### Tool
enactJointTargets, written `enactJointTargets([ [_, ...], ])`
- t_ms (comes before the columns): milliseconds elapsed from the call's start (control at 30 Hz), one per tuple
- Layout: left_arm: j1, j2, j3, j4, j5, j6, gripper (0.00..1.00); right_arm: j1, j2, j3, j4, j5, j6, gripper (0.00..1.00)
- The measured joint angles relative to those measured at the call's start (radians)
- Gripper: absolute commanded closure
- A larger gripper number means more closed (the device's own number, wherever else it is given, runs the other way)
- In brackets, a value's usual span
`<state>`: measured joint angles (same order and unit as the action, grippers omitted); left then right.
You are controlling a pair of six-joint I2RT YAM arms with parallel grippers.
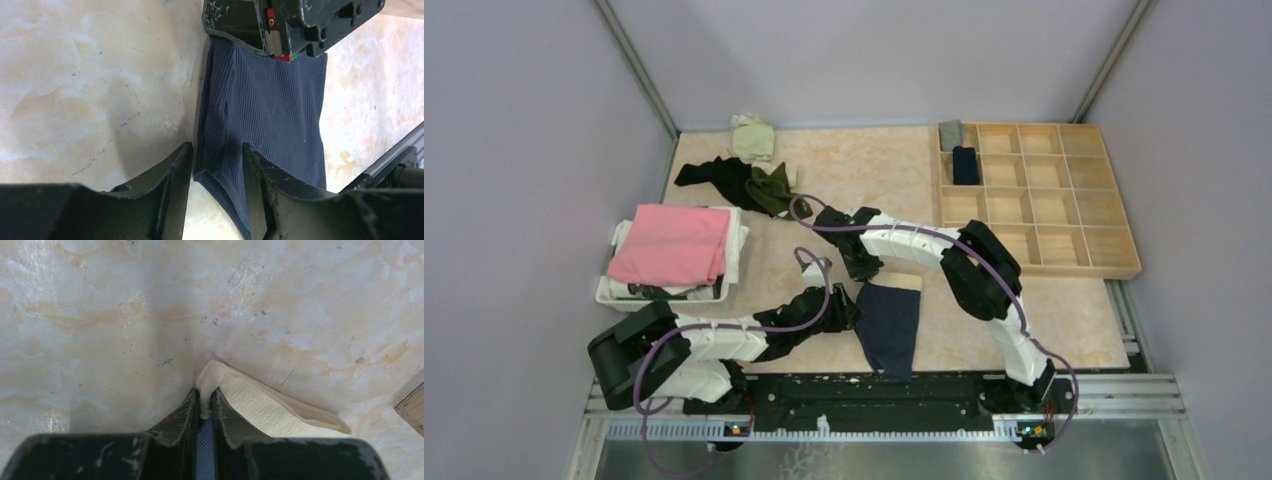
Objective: Roll the underwear
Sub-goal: Fold the underwear at the center of the board.
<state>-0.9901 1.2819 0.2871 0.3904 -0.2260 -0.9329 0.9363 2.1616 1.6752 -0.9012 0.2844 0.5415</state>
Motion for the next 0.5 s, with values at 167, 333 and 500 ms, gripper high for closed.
enactJointTargets([
  [167, -0.003, 0.021, -0.007, 0.029, 0.024, 0.014, 0.66, 0.000, -0.008, -0.013, 0.014, -0.001, 0.000, 0.97],
  [333, -0.011, 0.050, -0.007, 0.051, 0.040, 0.019, 0.83, 0.000, -0.015, -0.023, 0.024, -0.002, -0.003, 1.00],
  [500, -0.013, 0.058, -0.005, 0.054, 0.045, 0.018, 0.98, -0.001, -0.042, -0.064, 0.066, -0.005, -0.002, 1.00],
])
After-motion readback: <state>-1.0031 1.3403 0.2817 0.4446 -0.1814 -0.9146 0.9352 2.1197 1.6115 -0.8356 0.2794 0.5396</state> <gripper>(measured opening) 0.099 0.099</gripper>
